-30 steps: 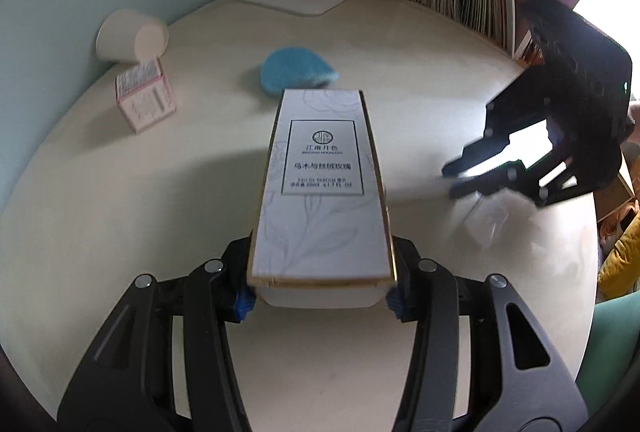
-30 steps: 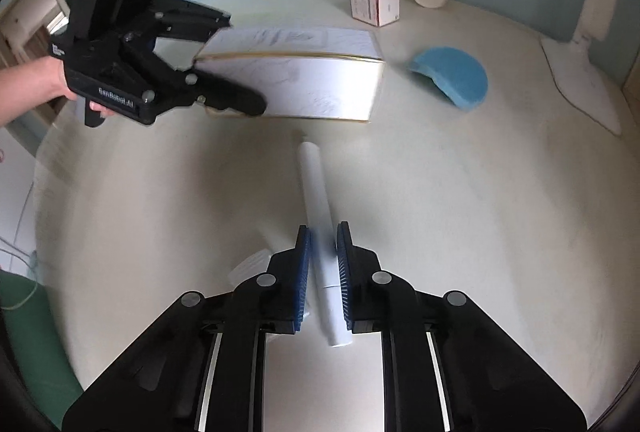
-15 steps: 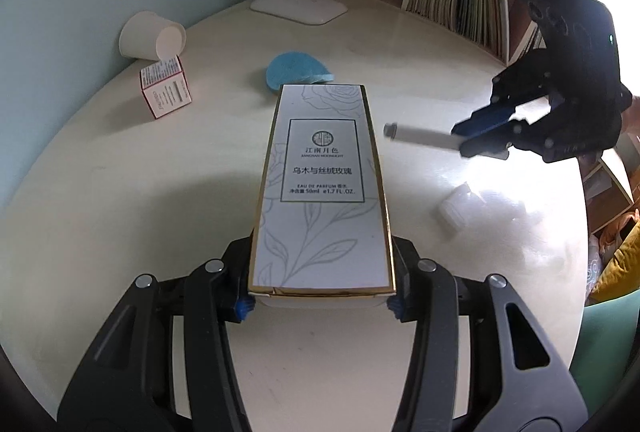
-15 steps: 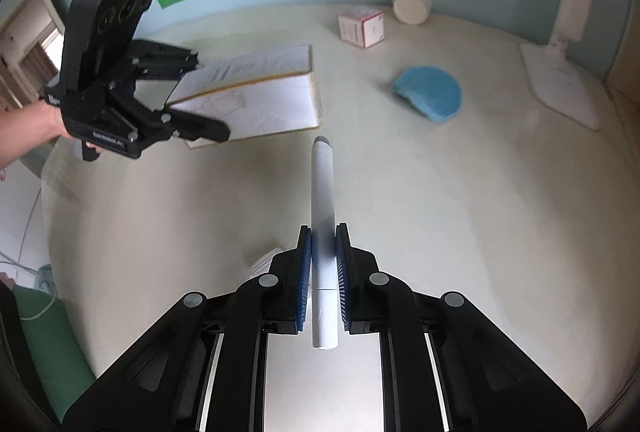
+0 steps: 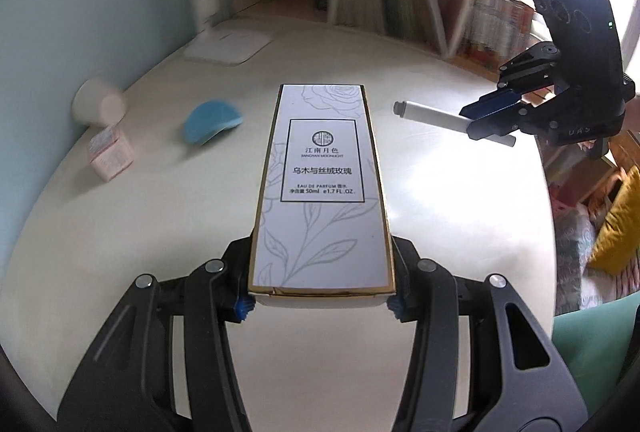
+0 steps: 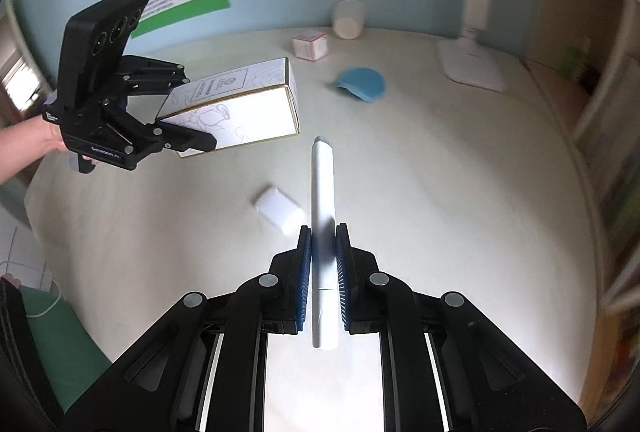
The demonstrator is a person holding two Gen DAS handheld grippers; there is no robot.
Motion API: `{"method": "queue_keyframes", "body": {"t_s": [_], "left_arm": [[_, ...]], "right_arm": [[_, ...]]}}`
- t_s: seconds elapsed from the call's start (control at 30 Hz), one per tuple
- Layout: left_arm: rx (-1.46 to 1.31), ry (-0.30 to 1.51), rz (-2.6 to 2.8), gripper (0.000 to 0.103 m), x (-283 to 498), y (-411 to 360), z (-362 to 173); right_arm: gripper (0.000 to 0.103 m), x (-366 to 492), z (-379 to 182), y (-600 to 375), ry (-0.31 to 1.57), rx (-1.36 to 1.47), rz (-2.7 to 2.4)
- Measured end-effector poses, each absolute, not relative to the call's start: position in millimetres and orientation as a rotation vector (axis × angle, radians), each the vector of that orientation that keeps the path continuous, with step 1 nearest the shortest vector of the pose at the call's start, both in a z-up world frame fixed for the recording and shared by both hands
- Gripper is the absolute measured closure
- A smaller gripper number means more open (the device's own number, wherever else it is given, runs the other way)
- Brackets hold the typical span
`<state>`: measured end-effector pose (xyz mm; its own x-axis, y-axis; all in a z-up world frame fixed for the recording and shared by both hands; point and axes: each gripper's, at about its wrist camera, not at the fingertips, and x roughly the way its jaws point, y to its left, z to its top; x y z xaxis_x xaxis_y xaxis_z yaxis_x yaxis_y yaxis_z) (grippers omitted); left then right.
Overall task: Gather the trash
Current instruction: 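Carry the white box and pen over the wastebasket and open both tools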
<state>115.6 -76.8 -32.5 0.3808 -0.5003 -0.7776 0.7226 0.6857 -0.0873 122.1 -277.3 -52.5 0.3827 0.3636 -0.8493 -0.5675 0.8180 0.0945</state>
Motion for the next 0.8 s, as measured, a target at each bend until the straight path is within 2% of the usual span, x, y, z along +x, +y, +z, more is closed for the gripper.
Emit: {"method": "queue_keyframes", "body": {"t_s": [0.43,0.8], "left_arm": [[0.468,0.808,-1.144,0.057,49.9,-198.1,-14.6],[0.625,0.811,-1.447,0.057,-70.6,-330.6,-36.4]], "right_arm": [[0.09,-21.5,-31.1,-365.3,0.975,-0.037,0.227],[0.09,-188.9,-39.1,-459.9,0.977,0.184,-0.068]]}}
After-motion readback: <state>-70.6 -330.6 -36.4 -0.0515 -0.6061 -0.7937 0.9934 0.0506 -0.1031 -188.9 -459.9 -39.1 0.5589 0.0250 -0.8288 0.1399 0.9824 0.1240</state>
